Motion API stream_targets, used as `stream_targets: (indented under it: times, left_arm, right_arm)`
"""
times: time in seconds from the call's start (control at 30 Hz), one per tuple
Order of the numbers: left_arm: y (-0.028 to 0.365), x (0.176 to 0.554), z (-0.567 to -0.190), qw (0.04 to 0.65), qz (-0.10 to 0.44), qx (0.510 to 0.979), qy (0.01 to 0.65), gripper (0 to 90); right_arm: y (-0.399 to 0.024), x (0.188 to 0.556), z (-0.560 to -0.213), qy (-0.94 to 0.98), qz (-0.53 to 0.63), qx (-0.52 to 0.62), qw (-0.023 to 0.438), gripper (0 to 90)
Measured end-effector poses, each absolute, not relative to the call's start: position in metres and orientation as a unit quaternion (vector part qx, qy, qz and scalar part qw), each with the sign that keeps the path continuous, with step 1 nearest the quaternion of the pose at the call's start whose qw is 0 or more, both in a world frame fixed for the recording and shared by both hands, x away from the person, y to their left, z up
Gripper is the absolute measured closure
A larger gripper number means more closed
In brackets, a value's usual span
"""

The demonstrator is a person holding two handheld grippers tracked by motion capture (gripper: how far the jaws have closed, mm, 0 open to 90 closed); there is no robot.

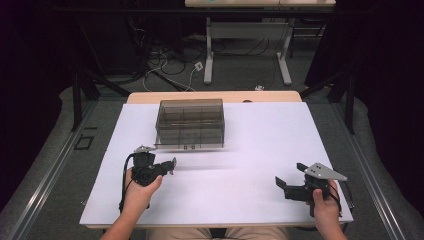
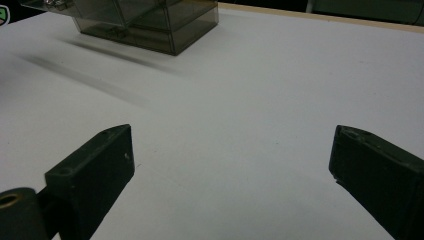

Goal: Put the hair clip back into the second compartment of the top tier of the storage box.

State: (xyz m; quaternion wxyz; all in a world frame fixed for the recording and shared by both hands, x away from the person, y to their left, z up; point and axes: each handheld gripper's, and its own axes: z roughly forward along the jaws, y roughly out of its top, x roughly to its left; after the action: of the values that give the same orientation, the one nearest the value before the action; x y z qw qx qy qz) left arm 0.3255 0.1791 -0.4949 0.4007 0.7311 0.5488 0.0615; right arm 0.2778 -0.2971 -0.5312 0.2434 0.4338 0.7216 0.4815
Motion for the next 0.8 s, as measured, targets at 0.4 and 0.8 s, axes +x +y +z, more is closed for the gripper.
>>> stream_targets:
  times: [0.4,0.8]
  left_arm:
    - [0.177,0.333,-0.483,0.396,0.053,0.735,0.548,82.7]
    - [0.168,0.339,-0.467,0.399,0.057,0.738,0.541,82.7]
  right_arm:
    - [-0.297,0.277,-0.531,0.723,0.479,0.436,0.242,4.0]
    - [-0.297,0.277,-0.531,0.722,0.481,0.433,0.246,4.0]
